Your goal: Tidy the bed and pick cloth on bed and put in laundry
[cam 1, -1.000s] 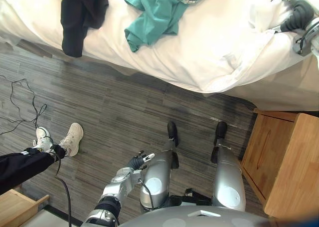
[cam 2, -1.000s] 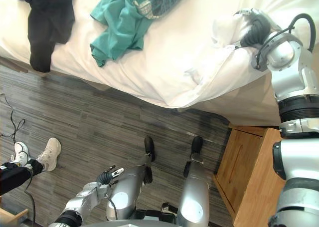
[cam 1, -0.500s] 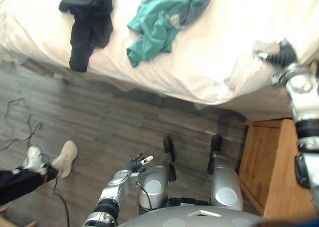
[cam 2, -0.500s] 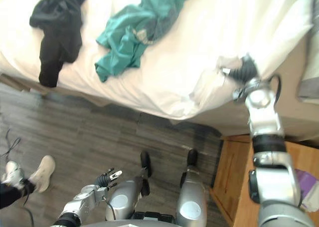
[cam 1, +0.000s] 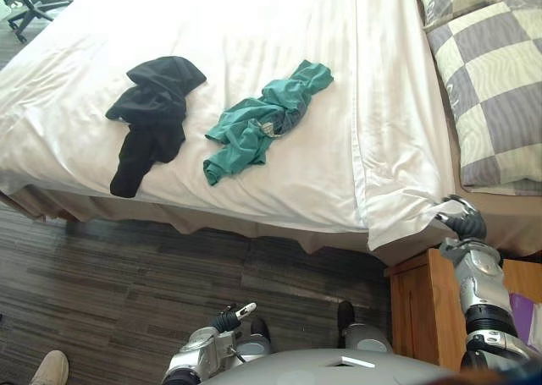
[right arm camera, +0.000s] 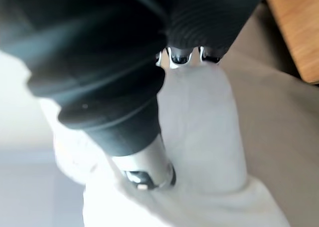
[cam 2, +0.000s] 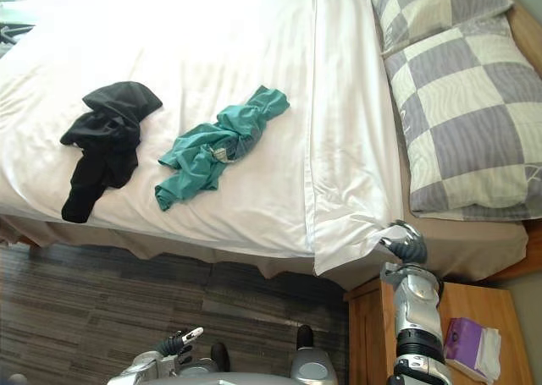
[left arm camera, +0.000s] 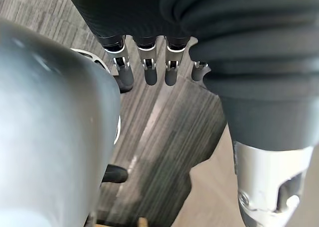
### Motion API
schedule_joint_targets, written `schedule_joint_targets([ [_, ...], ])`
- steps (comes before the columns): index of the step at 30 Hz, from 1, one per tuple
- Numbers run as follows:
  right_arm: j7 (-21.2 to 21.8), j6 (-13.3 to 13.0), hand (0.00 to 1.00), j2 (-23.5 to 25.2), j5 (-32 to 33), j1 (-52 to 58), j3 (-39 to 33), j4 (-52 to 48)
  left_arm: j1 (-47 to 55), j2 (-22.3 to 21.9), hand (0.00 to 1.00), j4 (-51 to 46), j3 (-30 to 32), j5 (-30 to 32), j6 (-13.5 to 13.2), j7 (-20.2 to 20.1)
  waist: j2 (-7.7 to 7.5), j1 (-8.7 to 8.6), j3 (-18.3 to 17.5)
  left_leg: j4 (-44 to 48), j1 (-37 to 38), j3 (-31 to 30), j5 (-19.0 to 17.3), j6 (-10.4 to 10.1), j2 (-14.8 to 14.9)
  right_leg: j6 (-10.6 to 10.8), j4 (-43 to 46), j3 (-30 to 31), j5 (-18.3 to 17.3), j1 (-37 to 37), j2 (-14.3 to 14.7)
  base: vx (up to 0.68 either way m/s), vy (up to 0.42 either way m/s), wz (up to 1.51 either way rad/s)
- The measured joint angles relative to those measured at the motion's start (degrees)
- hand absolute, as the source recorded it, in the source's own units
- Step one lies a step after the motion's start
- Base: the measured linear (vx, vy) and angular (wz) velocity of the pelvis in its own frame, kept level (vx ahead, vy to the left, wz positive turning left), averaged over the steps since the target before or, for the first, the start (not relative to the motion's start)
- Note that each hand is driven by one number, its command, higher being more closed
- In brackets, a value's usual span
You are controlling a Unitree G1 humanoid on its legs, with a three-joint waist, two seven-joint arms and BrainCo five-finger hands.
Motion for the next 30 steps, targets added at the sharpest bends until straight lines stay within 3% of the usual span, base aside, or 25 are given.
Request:
schedule_joint_targets([
  [4, -5.4, -0.2, 0.00, 0.7, 4.6, 3.6, -9.0, 2.5, 1.5, 0.0, 0.00, 0.0, 2.3, 1.5, 0.0, 0.0, 0.09, 0.08, -0.1, 0.0, 0.6, 0.7, -0.5, -0.4, 0.3, -0.1, -0.5, 0.5, -0.1, 0.7, 0.5, 0.05, -0.005, -0.09],
  [6, -7.1, -0.7, 0.00, 0.1, 5.7, 5.5, -12.5, 1.0, 2.5, 0.0, 0.00, 0.0, 3.3, 1.7, 0.3, 0.0, 0.09, -0.76, -0.3, 0.0, 0.7, 1.4, -0.6, -0.6, 0.4, -0.1, -0.5, 0.9, -0.1, 0.7, 0.6, 0.03, -0.007, -0.13],
  [8, -7.3, -2.6, 0.00, -1.2, 6.1, 6.5, -13.5, -5.2, 3.7, 0.2, 0.00, 0.0, 3.4, 1.7, 1.0, 0.0, 0.19, -2.74, -0.6, -0.1, 0.9, 2.0, -0.7, -0.7, 0.4, -0.2, -0.4, 1.3, -0.1, 0.2, 0.8, 0.00, -0.013, -0.18],
  [9, -7.1, -3.0, 1.00, -1.8, 6.1, 6.5, -13.5, -6.8, 3.8, 0.2, 0.00, 0.0, 3.4, 1.7, 1.0, 0.0, 0.19, -2.91, -0.6, -0.1, 1.1, 2.3, -0.8, -0.7, 0.4, -0.2, -0.3, 1.4, -0.1, 0.2, 0.8, -0.03, -0.016, -0.25],
  [12, -3.5, -5.0, 1.00, -5.4, 6.4, 6.3, -11.6, -15.1, 4.3, 0.2, 0.00, 0.0, 3.3, 1.6, 1.0, -0.1, 0.23, -2.75, -2.1, -0.1, 1.6, 2.8, -0.9, -0.8, 0.7, -0.2, 0.0, 1.9, -0.1, 0.2, 1.2, -0.04, -0.026, -0.10],
  [16, 2.6, -5.0, 1.00, -7.7, 12.3, 1.6, -6.3, -18.7, 5.3, 0.2, 0.00, 0.0, 3.2, 0.9, 1.0, 0.0, 0.28, -2.74, -3.3, -0.1, 1.6, 2.4, -0.8, -0.6, 0.7, -0.2, 0.0, 1.7, -0.1, 0.2, 1.1, -0.04, -0.029, 0.00],
  [22, 8.8, -1.7, 1.00, -9.3, 28.1, -11.2, 1.6, -18.5, 6.1, 0.7, 0.00, 0.2, 0.6, -1.4, 0.9, 0.0, 0.63, -2.46, -3.3, -0.1, 0.3, -0.7, 0.4, -0.1, 0.2, -0.2, 0.0, -0.8, 0.1, 0.3, 0.2, -0.02, -0.019, 0.23],
  [24, 9.8, -0.9, 1.00, -10.3, 32.7, -15.9, 3.8, -18.4, 5.9, 0.7, 0.00, 0.2, -0.4, -2.8, 0.9, 0.0, 1.27, -1.59, -2.4, -0.1, -0.6, -1.4, 0.7, 0.2, 0.1, -0.2, 0.3, -0.7, 0.2, 0.0, 0.1, -0.03, -0.011, 0.26],
  [27, 10.2, -0.5, 1.00, -12.0, 37.1, -26.6, 6.9, -19.3, 3.4, 0.6, 0.00, 0.1, -2.6, -6.5, 1.1, 0.0, 3.21, -0.90, 1.4, 0.9, -4.4, -2.3, 1.7, 0.9, -0.8, -0.2, 3.3, -0.9, 0.1, -4.6, -1.1, -0.10, 0.008, 0.17],
  [30, 9.4, -0.7, 1.00, -12.9, 38.7, -35.0, 9.8, -23.0, -1.3, 1.2, 0.00, -0.7, -3.6, -11.6, 1.1, -0.1, 4.95, -0.90, 9.1, 5.3, -11.2, -3.4, 1.6, 1.8, -1.9, 0.0, 9.3, -0.5, -1.0, -11.9, -3.0, -0.15, -0.011, 0.16],
])
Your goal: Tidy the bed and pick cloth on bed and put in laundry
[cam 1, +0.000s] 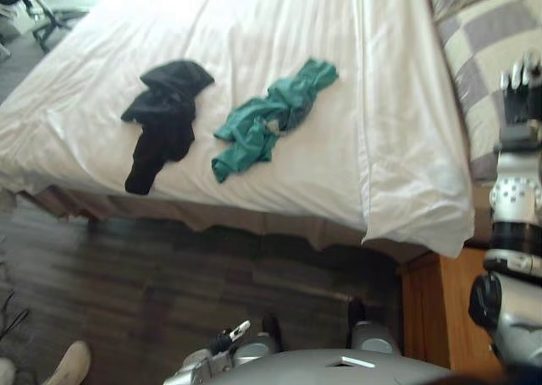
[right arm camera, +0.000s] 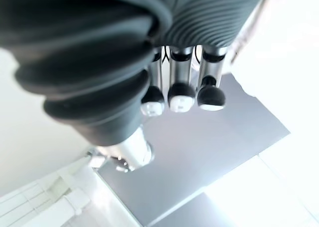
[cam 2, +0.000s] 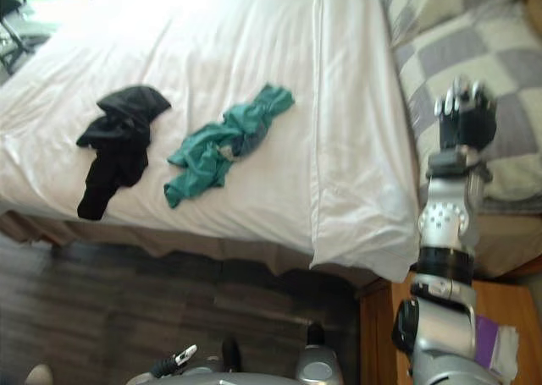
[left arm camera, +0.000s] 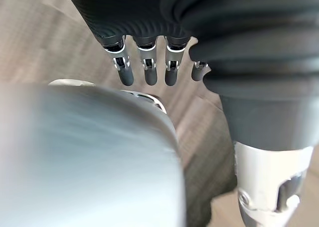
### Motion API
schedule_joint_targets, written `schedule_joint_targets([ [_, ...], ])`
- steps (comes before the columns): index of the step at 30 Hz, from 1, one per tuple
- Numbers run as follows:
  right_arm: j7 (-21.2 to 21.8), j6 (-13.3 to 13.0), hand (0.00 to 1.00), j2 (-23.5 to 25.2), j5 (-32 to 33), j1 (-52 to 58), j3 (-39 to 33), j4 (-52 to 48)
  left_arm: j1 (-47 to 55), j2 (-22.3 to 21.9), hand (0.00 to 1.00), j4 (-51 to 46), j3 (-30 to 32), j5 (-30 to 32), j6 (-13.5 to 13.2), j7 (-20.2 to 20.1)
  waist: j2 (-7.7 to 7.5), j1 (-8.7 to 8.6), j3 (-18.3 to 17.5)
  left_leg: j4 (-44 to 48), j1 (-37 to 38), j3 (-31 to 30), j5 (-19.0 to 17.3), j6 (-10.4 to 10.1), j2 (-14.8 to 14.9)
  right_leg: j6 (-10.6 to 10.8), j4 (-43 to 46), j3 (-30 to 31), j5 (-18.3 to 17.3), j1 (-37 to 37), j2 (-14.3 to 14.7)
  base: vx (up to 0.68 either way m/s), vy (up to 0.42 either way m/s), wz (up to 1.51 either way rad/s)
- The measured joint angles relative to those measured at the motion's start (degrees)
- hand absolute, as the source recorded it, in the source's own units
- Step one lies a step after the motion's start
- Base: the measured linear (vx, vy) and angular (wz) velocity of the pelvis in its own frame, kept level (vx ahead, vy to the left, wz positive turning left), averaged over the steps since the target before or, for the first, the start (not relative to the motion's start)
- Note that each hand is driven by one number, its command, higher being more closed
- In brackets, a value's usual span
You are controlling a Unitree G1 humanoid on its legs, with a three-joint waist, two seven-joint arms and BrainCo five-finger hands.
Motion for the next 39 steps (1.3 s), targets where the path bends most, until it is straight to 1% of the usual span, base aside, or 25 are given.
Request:
schedule_joint_targets([
  [1, -0.8, -0.4, 1.00, -0.2, 0.0, -1.4, 1.4, -1.7, -1.7, 0.1, 0.00, 0.0, -0.7, -1.4, -0.2, 0.1, 0.59, 0.06, 3.6, 2.0, -1.8, -0.1, -0.4, 0.5, -0.4, 0.0, 2.9, 0.5, -0.8, -2.3, -0.8, -0.13, -0.025, 0.08],
  [2, -1.8, -0.5, 1.00, -0.1, -0.1, -1.6, 3.3, -3.3, -2.6, 0.1, 0.00, -0.2, -1.5, -3.2, -0.3, 0.0, 1.15, 0.18, 5.8, 3.7, -4.0, 0.0, -0.8, 0.8, -0.8, 0.0, 5.9, 1.1, -1.9, -5.2, -1.4, -0.16, -0.030, 0.05],
  [5, -4.9, -0.9, 1.00, 0.6, -0.7, -1.6, 7.1, -4.7, -4.5, 0.0, 0.00, -0.6, -3.9, -5.8, -0.7, 0.2, 2.26, 1.38, 7.1, 7.3, -9.5, 0.5, -1.8, 1.2, -1.7, 0.1, 11.9, 3.0, -3.8, -12.5, -2.7, -0.05, -0.034, -0.02],
  [8, -9.2, -1.2, 1.00, 4.2, -1.9, -0.8, 10.3, -6.9, -6.9, -0.8, 0.00, -2.6, -6.3, -10.0, -1.6, 1.4, 2.67, 1.57, 9.1, 11.9, -15.5, 1.5, -3.2, 1.3, -2.1, -0.3, 18.5, 4.2, -6.0, -20.2, -4.0, -0.02, -0.048, 0.09],
  [9, -10.5, -1.5, 1.00, 4.7, -1.9, -0.1, 11.4, -7.6, -8.1, -0.9, 0.00, -3.0, -6.7, -10.2, -1.8, 1.6, 3.09, 1.91, 9.7, 14.2, -18.5, 1.8, -3.9, 1.3, -1.9, -0.4, 20.6, 4.7, -6.6, -23.2, -4.1, -0.03, -0.051, 0.07],
  [11, -11.2, -1.8, 1.00, 4.9, -1.9, 0.7, 11.7, -7.6, -8.4, -1.0, 0.00, -4.0, -6.8, -10.8, -2.1, 2.2, 3.30, 1.93, 9.9, 15.7, -20.9, 1.8, -4.4, 1.5, -1.8, -0.4, 22.1, 4.9, -7.1, -25.6, -4.6, -0.02, -0.037, 0.12],
  [12, -11.1, -2.8, 1.00, 4.9, -1.8, 1.3, 11.4, -7.4, -8.5, -1.1, 0.00, -4.9, -6.9, -11.8, -2.9, 2.4, 3.50, 1.77, 10.7, 17.3, -22.5, 1.8, -5.0, 1.5, -1.6, -0.5, 23.4, 5.0, -7.6, -27.3, -4.8, -0.01, -0.032, 0.09],
  [14, -8.8, -5.3, 1.00, 4.9, -1.7, 1.8, 11.0, -7.4, -8.6, -1.0, 0.00, -5.0, -6.8, -11.8, -4.1, 2.3, 3.53, 1.64, 10.9, 19.7, -24.3, 2.3, -6.3, 1.8, -1.5, -0.5, 25.3, 5.6, -8.3, -29.4, -5.2, 0.00, -0.003, -0.03],
  [16, -6.3, -6.4, 1.00, 5.1, -1.1, 2.4, 10.2, -5.1, -8.6, -1.2, 0.00, -4.9, -6.8, -11.7, -5.1, 2.1, 3.51, 1.59, 11.0, 20.8, -24.1, 3.0, -7.2, 1.9, -1.5, -0.4, 25.9, 6.3, -8.7, -29.5, -5.6, 0.03, 0.017, -0.13],
  [18, -3.2, -7.6, 1.00, 6.2, 0.3, 3.5, 8.5, -3.2, -8.6, -1.5, 0.00, -4.7, -6.6, -11.4, -6.3, 0.9, 3.49, 1.32, 11.0, 21.7, -23.7, 3.3, -7.9, 2.0, -1.3, -0.3, 25.7, 6.4, -8.7, -28.9, -5.6, 0.04, 0.037, -0.11],
  [20, 0.6, -9.1, 1.00, 8.2, 2.3, 7.9, 5.5, -1.7, -8.5, -1.9, 0.00, -4.0, -5.5, -10.9, -7.6, 0.4, 3.30, 1.27, 11.0, 21.6, -21.4, 3.6, -8.5, 2.2, -1.3, -0.1, 24.6, 6.4, -8.7, -26.1, -5.6, 0.07, 0.049, -0.13],
  [21, 1.2, -9.4, 1.00, 9.0, 2.8, 9.4, 5.0, -1.5, -8.4, -2.1, 0.00, -3.4, -5.1, -10.6, -8.0, 0.1, 3.13, 1.21, 10.9, 21.5, -20.4, 3.8, -8.8, 2.2, -1.2, 0.0, 24.3, 6.4, -8.7, -25.1, -5.5, 0.08, 0.056, -0.25],
  [24, 3.9, -11.1, 1.00, 15.2, 2.7, 19.1, 4.4, 0.1, -7.0, -2.9, 0.00, -1.7, -1.0, -8.7, -9.2, -0.5, 0.81, 0.91, 10.0, 21.2, -15.4, 5.3, -10.3, 2.0, -0.4, 0.3, 22.0, 6.9, -8.5, -20.0, -4.6, 0.08, 0.051, -0.37],
  [25, 4.5, -11.3, 0.00, 18.7, 1.9, 25.1, 4.3, 3.9, -5.4, -2.9, 0.00, -1.5, 1.0, -8.2, -9.0, -0.1, -1.25, 0.41, 8.8, 20.2, -13.0, 5.9, -10.9, 1.8, 0.0, 0.6, 20.4, 6.9, -8.5, -17.3, -4.2, 0.06, 0.026, -0.30],
  [26, 4.3, -11.0, 0.00, 20.5, 1.1, 28.9, 3.7, 7.8, -4.7, -2.7, 0.00, -1.6, 2.0, -7.1, -8.8, 0.3, -2.34, 0.30, 8.1, 19.2, -11.5, 6.1, -11.0, 1.7, 0.1, 0.9, 19.1, 6.7, -8.3, -15.6, -4.0, 0.07, 0.023, -0.22],
  [27, 3.8, -10.6, 0.00, 21.6, 0.3, 31.6, 3.0, 10.8, -4.4, -2.7, 0.00, -1.5, 2.5, -6.5, -8.5, 0.6, -2.92, 0.32, 7.8, 18.4, -10.3, 6.1, -10.9, 1.7, 0.1, 1.0, 18.1, 6.5, -8.0, -14.3, -3.9, 0.09, 0.024, -0.06],
  [28, 2.4, -9.4, 0.00, 23.3, -1.6, 36.5, 1.1, 16.2, -4.1, -2.6, 0.00, -1.6, 3.1, -5.7, -7.7, 1.3, -3.64, 0.42, 7.2, 16.4, -8.3, 6.2, -10.4, 1.5, -0.1, 1.4, 16.1, 5.9, -7.5, -12.0, -3.9, 0.09, 0.027, 0.05],
  [29, 1.5, -7.9, 0.00, 25.2, -4.3, 41.9, -0.5, 19.9, -3.7, -2.6, 0.00, -1.5, 3.3, -4.4, -7.1, 1.7, -3.93, 0.35, 6.4, 14.0, -6.6, 6.0, -9.5, 1.5, -0.7, 1.9, 14.0, 5.2, -6.9, -10.0, -4.2, 0.12, 0.040, 0.10],
  [30, 1.3, -7.2, 0.00, 25.8, -5.6, 44.3, -0.7, 21.5, -3.4, -2.6, 0.00, -1.5, 3.6, -4.1, -6.6, 2.2, -4.15, 0.03, 5.8, 12.6, -5.7, 6.0, -8.9, 1.4, -1.1, 2.1, 12.9, 4.9, -6.5, -9.0, -4.3, 0.13, 0.047, 0.16],
  [31, 1.3, -6.1, 0.00, 26.8, -8.7, 48.2, -0.9, 24.1, -2.6, -2.6, 0.00, -1.4, 3.9, -3.2, -5.8, 3.0, -4.52, -0.68, 4.1, 9.8, -3.9, 6.0, -7.6, 1.2, -1.8, 2.4, 10.9, 4.3, -5.8, -7.3, -4.6, 0.14, 0.047, 0.14],
  [32, 1.5, -5.9, 0.00, 27.1, -10.0, 49.8, -0.9, 25.4, -2.3, -2.8, 0.00, -1.2, 4.4, -2.5, -5.3, 3.5, -4.59, -0.98, 3.1, 8.4, -2.9, 6.0, -7.2, 1.1, -1.9, 2.5, 9.9, 3.8, -5.6, -6.3, -4.7, 0.15, 0.039, 0.16],
  [33, 2.3, -5.3, 0.00, 27.7, -12.6, 52.6, -0.7, 27.5, -2.1, -3.0, 0.00, 0.0, 5.2, -2.1, -5.1, 4.0, -4.97, -1.19, 1.1, 6.4, -0.7, 5.8, -6.6, 1.0, -2.0, 2.5, 8.4, 2.9, -5.5, -3.9, -4.6, 0.12, 0.017, 0.13],
  [36, 4.4, -4.3, 0.00, 28.9, -18.5, 54.9, -0.4, 32.7, -1.6, -3.5, 0.00, 0.3, 5.5, -0.2, -5.0, 4.2, -6.33, -1.64, -3.4, 2.2, 4.1, 3.9, -5.3, 0.3, -1.7, 2.4, 6.0, -0.3, -5.6, 1.6, -3.6, 0.13, -0.008, 0.27],
  [38, 5.4, -3.4, 0.00, 28.9, -20.6, 53.6, -0.2, 34.2, -2.4, -3.6, 0.00, 0.3, 4.7, 1.0, -4.9, 5.5, -6.93, -1.78, -4.2, 1.5, 5.0, 3.2, -5.0, 0.2, -1.6, 2.3, 5.0, -1.3, -5.6, 3.1, -3.6, 0.04, -0.017, 0.23],
  [39, 6.7, -3.3, 0.00, 28.7, -22.3, 52.6, 0.0, 35.4, -3.4, -4.3, 0.00, 0.3, 4.0, 2.6, -4.0, 6.5, -7.36, -1.68, -4.5, 0.7, 6.1, 3.0, -4.6, 0.1, -1.6, 2.2, 4.1, -1.6, -5.6, 4.4, -3.6, 0.00, -0.009, 0.07],
])
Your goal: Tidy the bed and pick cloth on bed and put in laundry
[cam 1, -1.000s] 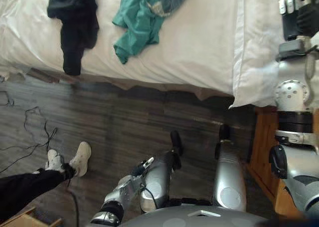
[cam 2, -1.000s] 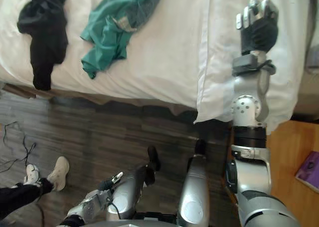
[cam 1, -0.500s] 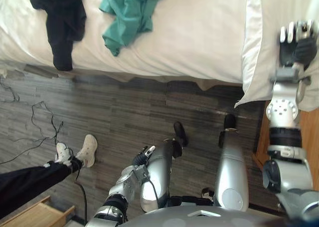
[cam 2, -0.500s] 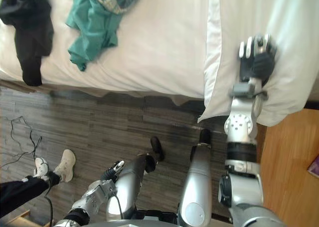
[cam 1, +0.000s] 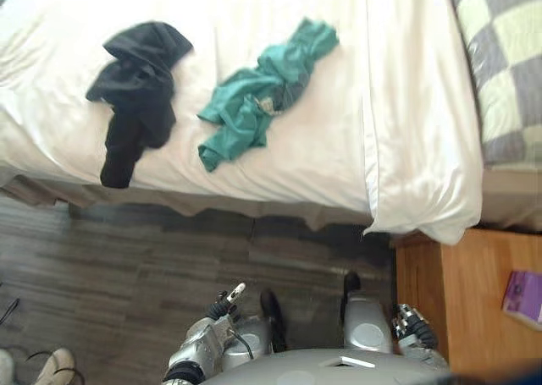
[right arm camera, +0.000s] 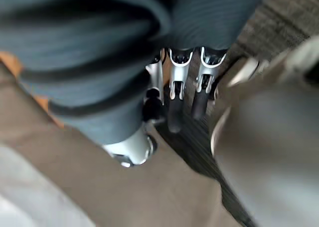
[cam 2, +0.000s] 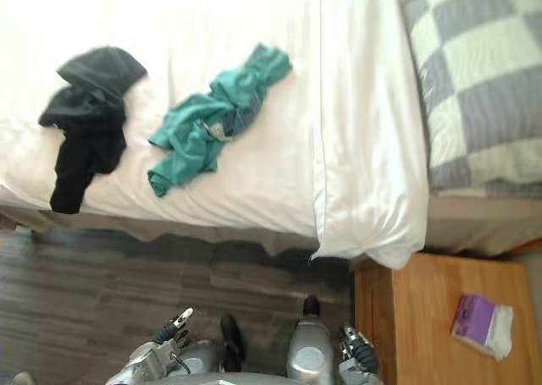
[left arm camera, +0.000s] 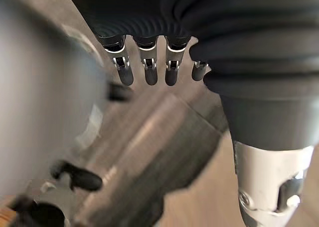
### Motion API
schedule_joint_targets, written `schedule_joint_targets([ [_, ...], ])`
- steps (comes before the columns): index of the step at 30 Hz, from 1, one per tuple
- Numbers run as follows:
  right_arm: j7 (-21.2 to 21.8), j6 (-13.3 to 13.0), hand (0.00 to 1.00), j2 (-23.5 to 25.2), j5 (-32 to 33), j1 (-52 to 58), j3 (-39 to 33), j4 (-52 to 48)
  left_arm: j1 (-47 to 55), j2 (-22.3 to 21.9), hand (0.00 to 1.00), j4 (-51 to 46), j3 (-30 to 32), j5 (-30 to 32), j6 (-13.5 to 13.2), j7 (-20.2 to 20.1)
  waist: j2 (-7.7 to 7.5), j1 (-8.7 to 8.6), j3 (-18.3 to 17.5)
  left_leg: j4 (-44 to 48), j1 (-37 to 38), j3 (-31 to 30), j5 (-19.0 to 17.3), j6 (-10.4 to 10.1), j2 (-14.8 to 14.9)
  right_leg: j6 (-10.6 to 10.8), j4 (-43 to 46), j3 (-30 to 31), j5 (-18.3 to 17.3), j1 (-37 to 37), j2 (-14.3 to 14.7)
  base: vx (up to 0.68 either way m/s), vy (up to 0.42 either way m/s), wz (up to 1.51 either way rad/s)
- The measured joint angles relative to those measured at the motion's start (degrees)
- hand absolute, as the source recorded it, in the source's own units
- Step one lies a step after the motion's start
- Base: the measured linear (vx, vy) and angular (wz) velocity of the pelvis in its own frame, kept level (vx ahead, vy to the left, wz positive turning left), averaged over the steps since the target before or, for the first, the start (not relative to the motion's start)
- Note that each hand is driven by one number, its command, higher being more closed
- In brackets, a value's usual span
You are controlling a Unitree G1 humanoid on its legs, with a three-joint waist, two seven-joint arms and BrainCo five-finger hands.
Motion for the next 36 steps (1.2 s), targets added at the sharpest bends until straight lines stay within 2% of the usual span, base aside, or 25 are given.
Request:
schedule_joint_targets([
  [4, 1.0, 1.4, 0.00, -0.6, -3.0, -1.2, 1.4, 1.0, -0.6, -0.2, 0.00, 1.3, -1.1, 2.2, 1.7, 2.8, 0.37, -0.09, -0.4, -0.4, 1.4, 0.6, -0.1, -0.3, 0.5, -0.2, -2.6, 0.1, 1.1, 2.0, 1.0, -0.01, -0.005, -0.09],
  [6, 1.4, 2.3, 0.00, -1.4, -4.0, -1.2, 2.6, 1.0, -0.8, 0.0, 0.00, 2.1, -0.9, 4.1, 1.6, 3.7, 0.45, -0.10, -0.4, 2.1, 1.1, 1.7, -2.3, -1.5, 1.2, -0.3, -1.7, 0.9, 0.6, 1.9, 1.3, -0.02, -0.008, -0.24],
  [8, 1.3, 3.2, 0.00, -3.0, -4.3, -1.2, 3.7, 1.0, -1.0, 0.7, 0.00, 2.6, -0.9, 6.6, 1.2, 3.7, 0.76, -0.17, 0.2, 10.9, -1.1, 2.5, -6.3, -2.3, 3.4, -0.3, 1.9, 1.7, -1.7, 1.4, 1.2, 0.01, -0.035, -0.18],
  [12, 1.1, 3.8, 0.00, -4.3, -4.2, -0.8, 3.6, 1.0, -1.4, 1.6, 0.00, 4.0, -1.0, 6.6, -0.2, 3.5, -0.42, -0.51, 1.0, 17.6, -3.0, 4.3, -6.6, -2.6, 3.8, -0.8, 11.5, 4.0, -7.0, -3.1, -0.5, 0.01, -0.086, -0.09],
  [14, 1.1, 3.9, 0.00, -4.7, -4.3, -0.9, 2.5, 0.7, -1.5, 2.6, 0.00, 4.2, -0.9, 6.6, -1.8, 3.1, -1.60, -1.83, 2.0, 24.8, -7.0, 1.9, -7.0, -2.3, 4.0, -1.7, 14.5, 5.3, -9.5, -4.5, -2.3, -0.02, -0.138, 0.00],
  [15, 1.2, 3.9, 0.00, -5.8, -4.3, -0.8, 1.8, 0.9, -1.4, 2.6, 0.00, 4.3, -1.0, 6.6, -2.6, 3.0, -1.09, -2.46, 2.2, 26.6, -8.6, -0.6, -8.7, -1.5, 5.4, -1.4, 15.4, 6.5, -10.2, -5.1, -2.6, -0.02, -0.074, -0.09],
  [16, 1.2, 4.0, 0.00, -6.2, -4.3, -0.8, 1.7, 1.0, -1.4, 2.6, 0.00, 4.3, -1.1, 6.6, -2.9, 3.0, -0.94, -2.58, 2.2, 26.7, -8.8, -1.3, -8.9, -1.6, 6.1, -1.3, 15.8, 7.0, -10.3, -5.3, -2.7, -0.01, -0.025, -0.26],
  [18, 1.2, 3.6, 0.00, -8.9, -5.5, -0.4, -0.3, 4.5, -1.1, 2.4, 0.00, 4.2, -1.2, 6.0, -5.6, 3.2, -0.53, -3.96, 2.3, 25.2, -10.1, -8.9, -7.7, -2.2, 11.8, 0.9, 19.5, 10.1, -12.6, -6.8, -4.6, 0.04, 0.168, -0.29],
  [19, 1.2, 3.4, 0.00, -9.2, -5.6, -0.3, -0.5, 5.3, -1.2, 2.3, 0.00, 4.2, -1.5, 5.9, -6.1, 2.9, -0.51, -4.16, 2.3, 24.5, -10.3, -10.1, -7.3, -2.3, 12.7, 1.5, 20.1, 10.6, -12.9, -7.0, -5.1, 0.04, 0.319, -0.29],
  [20, 1.2, 2.9, 0.00, -9.4, -5.9, -0.3, -0.9, 6.0, -1.2, 2.0, 0.00, 4.2, -1.8, 5.8, -6.5, 1.9, -0.21, -4.84, 2.3, 23.0, -10.2, -11.5, -7.1, -2.7, 14.0, 3.4, 20.5, 11.6, -13.0, -7.3, -5.8, 0.02, 0.296, -0.25],
  [21, 1.3, 2.5, 0.00, -9.4, -6.2, -0.3, -1.0, 6.0, -1.4, 1.7, 0.00, 4.2, -2.2, 5.6, -6.5, 1.3, 0.26, -5.14, 2.3, 22.0, -10.1, -11.7, -6.8, -3.4, 14.3, 4.4, 20.2, 11.8, -12.7, -7.3, -6.1, 0.02, 0.477, -0.44],
  [22, 1.4, 1.5, 0.00, -9.4, -7.8, -0.4, -1.4, 5.8, -1.8, 0.8, 0.00, 4.3, -4.0, 5.0, -6.2, 0.1, 1.59, -5.36, 2.3, 19.6, -9.6, -11.7, -6.3, -6.2, 14.4, 6.4, 18.0, 13.0, -11.2, -7.0, -6.2, -0.01, 0.611, -0.58],
  [23, 1.4, 1.1, 0.00, -8.4, -9.9, -0.9, -1.7, 5.8, -1.9, 0.6, 0.00, 4.3, -5.4, 3.7, -6.4, -1.5, 1.39, -4.87, 2.8, 19.7, -9.2, -11.0, -6.8, -11.0, 13.4, 7.5, 14.1, 14.4, -8.6, -5.8, -6.8, 0.00, 0.643, -0.62],
  [24, 1.4, 1.0, 0.00, -7.3, -10.8, -1.2, -2.0, 5.8, -2.2, 1.3, 0.00, 4.0, -5.6, 3.3, -6.4, -1.7, 0.49, -4.56, 2.7, 21.2, -8.8, -9.3, -7.8, -9.9, 12.1, 7.5, 11.9, 15.2, -6.0, -4.7, -8.3, 0.01, 0.623, -0.76],
  [25, 2.6, 0.8, 0.00, -5.1, -12.1, -1.2, -1.8, 5.8, -2.3, 1.5, 0.00, 3.6, -5.6, 3.2, -6.2, -1.7, 0.12, -3.05, 2.9, 22.2, -8.3, -7.3, -10.4, -9.3, 11.9, 5.3, 7.4, 14.6, 2.5, -4.1, -8.4, -0.03, 0.702, -0.91],
  [26, 3.7, 0.5, 0.00, -3.4, -12.6, -1.4, -0.5, 5.7, -1.9, 1.5, 0.00, 3.1, -5.5, 3.3, -5.6, -1.7, 1.14, -1.65, 2.5, 21.1, -7.2, -4.1, -10.3, -7.4, 12.5, -1.4, 3.7, 10.2, 9.7, -4.0, -8.0, -0.03, 0.682, -0.92],
  [27, 3.5, 0.4, 0.00, -2.9, -13.2, -1.4, -0.3, 5.9, -1.4, 1.8, 0.00, 2.5, -5.4, 3.4, -5.2, -1.8, 0.68, -1.50, 2.4, 20.1, -6.1, -3.0, -9.9, -6.7, 12.0, -2.8, 3.9, 7.7, 10.6, -3.9, -8.2, -0.01, 0.653, -0.71],
  [28, 4.2, 0.5, 0.00, -3.3, -14.1, -1.0, 0.8, 6.0, -0.1, 2.9, 0.00, 1.5, -5.4, 3.8, -4.7, -1.8, 0.00, -1.47, 2.0, 18.2, -4.5, -1.9, -9.0, -5.3, 10.9, -1.2, 5.2, 3.3, 9.6, -3.4, -7.1, 0.08, 0.373, -0.34],
  [29, 5.4, 0.5, 0.00, -3.6, -14.3, -0.9, 1.8, 5.8, 0.4, 3.9, 0.00, 1.5, -5.4, 4.6, -3.9, -1.8, 0.17, -1.42, 1.9, 15.6, -3.3, -1.5, -8.2, -4.0, 10.2, 2.3, 5.3, 0.8, 6.7, -1.7, -3.1, 0.10, 0.422, -0.20],
  [30, 5.9, 0.3, 0.00, -3.6, -14.2, -1.1, 2.5, 5.3, 0.5, 4.3, 0.00, 1.6, -5.4, 5.3, -3.4, -1.8, 0.23, -1.54, 1.9, 14.2, -2.9, -1.5, -7.7, -3.4, 9.6, 3.5, 5.1, -0.1, 5.2, -0.8, -0.7, 0.09, 0.365, 0.03],
  [31, 6.8, 0.1, 0.00, -3.8, -13.8, -1.5, 3.3, 4.7, 0.5, 4.3, 0.00, 1.8, -5.5, 7.2, -2.3, -1.8, 0.28, -1.66, 1.9, 11.3, -2.0, -1.6, -6.6, -2.0, 7.8, 3.4, 3.3, -1.7, 0.9, 1.3, 2.8, 0.07, 0.382, 0.33],
  [32, 6.9, -0.4, 0.00, -4.1, -12.6, -1.6, 3.7, 4.6, 0.2, 3.7, 0.00, 2.1, -6.1, 8.9, -1.3, -1.7, -0.52, -1.93, 1.4, 9.3, -1.7, -2.0, -5.4, -0.8, 4.9, 0.6, -0.1, -3.0, -1.3, 4.1, 3.8, 0.04, 0.270, 0.40],
  [33, 6.8, -0.7, 0.00, -4.4, -12.1, -2.1, 3.8, 4.6, -0.2, 3.5, 0.00, 2.1, -6.1, 9.5, -1.1, -1.7, -0.31, -1.86, 1.4, 8.4, -1.4, -2.2, -5.0, -0.4, 3.4, 0.0, -1.3, -3.3, -1.5, 4.9, 3.1, 0.01, 0.232, 0.53],
  [34, 6.7, -1.1, 0.00, -4.6, -10.7, -2.9, 4.5, 4.5, -0.6, 3.2, 0.00, 2.1, -6.3, 10.0, -0.6, -1.6, 0.72, -1.93, 1.1, 7.0, -1.1, -3.2, -4.5, 0.4, 1.7, 0.0, -1.4, -2.6, -1.6, 5.2, 1.9, 0.03, 0.187, 0.60],
  [36, 6.4, -1.6, 0.00, -4.4, -9.6, -3.1, 5.5, 3.4, -1.0, 3.1, 0.00, 2.1, -8.7, 9.9, -0.2, -1.1, 1.35, -1.93, 0.6, 6.6, -1.0, -4.4, -3.4, 1.1, 0.5, -1.1, -0.8, -2.6, -1.8, 6.1, 0.7, 0.04, 0.131, 0.59],
])
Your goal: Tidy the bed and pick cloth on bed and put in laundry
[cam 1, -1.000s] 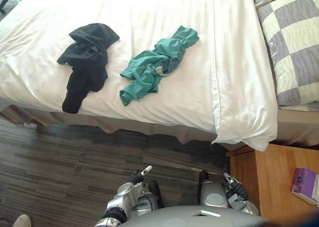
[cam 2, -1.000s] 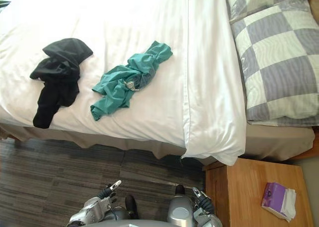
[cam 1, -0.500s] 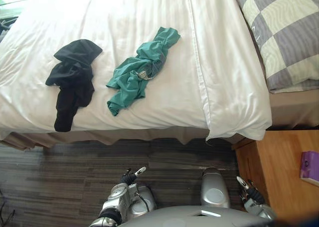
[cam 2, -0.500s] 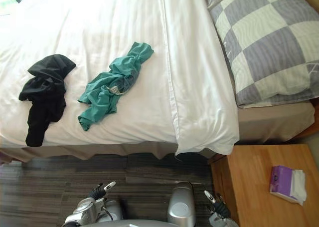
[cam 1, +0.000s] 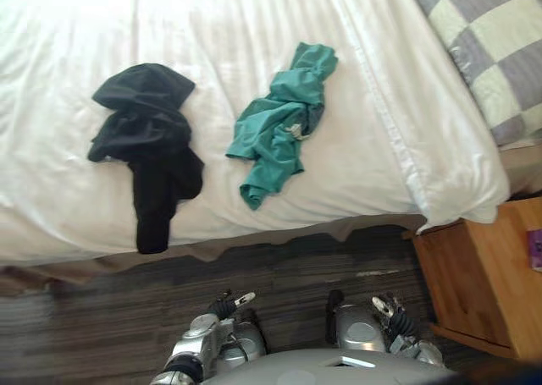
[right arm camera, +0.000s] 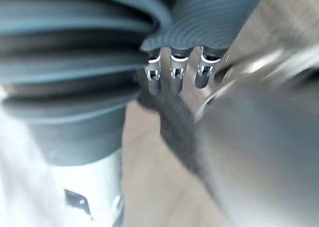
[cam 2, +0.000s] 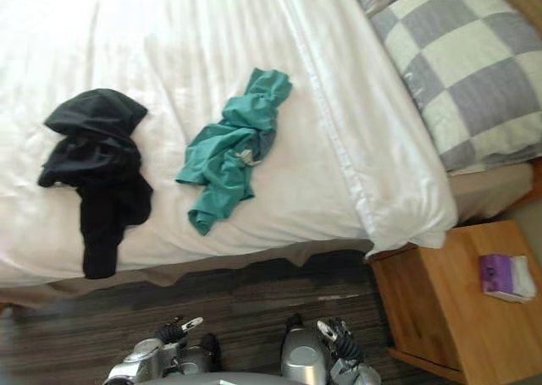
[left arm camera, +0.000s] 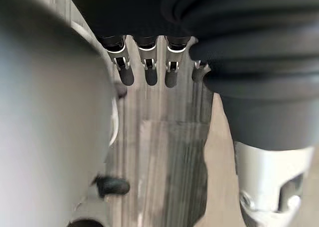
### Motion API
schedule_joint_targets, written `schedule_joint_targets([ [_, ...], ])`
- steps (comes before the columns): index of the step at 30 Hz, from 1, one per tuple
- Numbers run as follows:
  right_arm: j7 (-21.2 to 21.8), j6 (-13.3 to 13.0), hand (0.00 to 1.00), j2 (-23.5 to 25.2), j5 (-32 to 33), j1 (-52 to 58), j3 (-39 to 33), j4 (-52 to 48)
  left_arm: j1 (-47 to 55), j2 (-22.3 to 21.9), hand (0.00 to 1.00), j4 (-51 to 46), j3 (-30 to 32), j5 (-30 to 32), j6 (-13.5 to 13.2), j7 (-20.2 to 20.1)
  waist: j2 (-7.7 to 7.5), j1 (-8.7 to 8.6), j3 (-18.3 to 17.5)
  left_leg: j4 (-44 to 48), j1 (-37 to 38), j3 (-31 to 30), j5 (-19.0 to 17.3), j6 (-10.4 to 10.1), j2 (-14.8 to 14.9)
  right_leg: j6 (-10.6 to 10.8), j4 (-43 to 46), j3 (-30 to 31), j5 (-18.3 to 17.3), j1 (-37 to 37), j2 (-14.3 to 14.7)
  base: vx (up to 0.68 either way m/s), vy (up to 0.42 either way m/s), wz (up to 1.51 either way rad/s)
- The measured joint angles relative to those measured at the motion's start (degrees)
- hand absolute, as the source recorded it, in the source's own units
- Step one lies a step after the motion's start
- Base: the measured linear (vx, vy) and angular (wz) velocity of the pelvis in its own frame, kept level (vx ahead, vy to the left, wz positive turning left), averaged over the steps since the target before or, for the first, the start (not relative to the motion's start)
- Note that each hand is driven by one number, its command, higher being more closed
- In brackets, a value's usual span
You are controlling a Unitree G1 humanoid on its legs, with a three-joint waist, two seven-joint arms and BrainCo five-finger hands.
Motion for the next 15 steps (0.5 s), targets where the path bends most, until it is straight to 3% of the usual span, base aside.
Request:
schedule_joint_targets([
  [2, -0.7, 0.0, 0.00, -0.1, 0.3, -1.3, 2.3, -0.2, -0.3, 0.2, 0.00, 0.0, -1.1, -0.2, 0.0, 1.1, -0.17, 0.57, -0.2, 1.1, -1.1, 0.0, 0.1, 0.1, -0.3, -0.3, 0.0, -0.1, -0.2, 0.2, -0.5, -0.01, 0.039, 0.43],
  [4, -1.1, 0.1, 0.00, -0.2, -1.1, -4.5, 5.1, -0.2, -1.3, 0.2, 0.00, 0.0, -1.1, -2.9, -1.0, 2.8, -1.15, 0.83, 0.3, 7.2, -6.7, 0.8, -0.2, -0.4, -0.9, -0.5, 2.1, 0.2, -3.0, -2.5, -2.2, -0.09, -0.009, 0.49],
  [5, -1.2, 0.1, 0.00, -0.5, -2.8, -5.6, 7.1, -0.2, -2.1, 0.3, 0.00, -0.6, -1.0, -4.9, -2.0, 3.7, -1.82, 0.98, 1.6, 14.2, -10.7, 1.2, -1.6, -1.9, -0.6, 0.6, 3.8, 1.1, -6.4, -3.3, -3.0, -0.12, -0.040, 0.48],
  [6, -1.6, 0.1, 0.00, -1.8, -5.0, -6.6, 8.8, 0.0, -3.0, 0.0, 0.00, -2.3, -0.8, -6.4, -3.6, 4.3, -0.80, 1.27, 3.9, 22.2, -13.6, 1.0, -3.0, -3.0, 1.4, 0.5, 7.2, 0.5, -8.0, -3.4, -2.9, -0.14, -0.030, 0.44],
  [8, -2.9, 0.3, 0.00, -3.4, -6.0, -6.5, 9.5, -0.1, -2.8, -0.2, 0.00, -4.8, -0.8, -6.8, -4.6, 4.4, -0.54, 1.97, 4.6, 31.2, -17.3, 1.0, -3.0, -2.9, 3.4, 0.3, 12.7, 0.1, -10.7, -4.5, -4.5, -0.14, 0.028, 0.17],
  [9, -3.6, 0.4, 0.00, -3.8, -5.9, -6.5, 9.5, -0.3, -2.7, -0.2, 0.00, -5.0, -0.8, -6.8, -5.0, 4.4, -0.92, 2.08, 4.8, 32.1, -17.7, 0.7, -3.2, -2.8, 3.2, 0.3, 14.2, 0.2, -11.3, -5.0, -5.3, -0.12, 0.085, -0.02],
  [10, -4.4, 0.8, 0.00, -4.4, -5.9, -6.3, 9.4, -1.5, -2.5, -0.4, 0.00, -5.1, -0.8, -6.9, -5.1, 4.4, -1.19, 1.73, 4.8, 32.2, -17.9, -0.3, -5.2, -1.0, 3.0, 0.3, 16.5, 0.6, -12.0, -6.4, -6.4, -0.08, 0.112, -0.16],
  [11, -5.5, 1.5, 0.00, -5.4, -5.9, -6.2, 8.9, -2.5, -2.4, -0.6, 0.00, -5.0, -0.5, -8.3, -5.4, 4.4, -1.02, 1.47, 4.7, 31.5, -18.1, -3.0, -6.7, -0.6, 3.5, 0.5, 18.1, 1.7, -12.2, -8.3, -7.2, -0.08, 0.134, -0.17],
  [12, -6.0, 1.8, 0.00, -5.8, -5.9, -6.2, 8.7, -2.6, -2.4, -0.7, 0.00, -5.1, 0.2, -9.1, -5.5, 4.3, -1.16, 1.38, 4.8, 30.6, -18.2, -4.9, -6.9, -1.0, 3.8, 0.7, 18.3, 2.3, -12.1, -9.0, -7.9, -0.04, 0.177, -0.12],
  [14, -7.7, 2.1, 0.00, -6.4, -6.0, -4.4, 6.4, -2.7, -2.0, -1.2, 0.00, -5.0, 1.6, -11.9, -7.2, 4.2, -2.30, 1.08, 5.3, 24.1, -17.8, -12.3, -5.3, -3.3, 6.7, 2.7, 18.2, 3.1, -11.0, -9.9, -12.1, -0.03, 0.271, 0.19],
  [15, -7.9, 2.1, 0.00, -6.6, -6.0, -4.0, 5.5, -2.4, -1.7, -1.3, 0.00, -5.1, 1.9, -12.6, -7.8, 4.2, -2.31, 1.16, 5.3, 21.8, -17.3, -14.1, -4.0, -3.2, 7.8, 3.3, 18.1, 3.3, -10.7, -9.9, -13.1, -0.04, 0.393, 0.29],
])
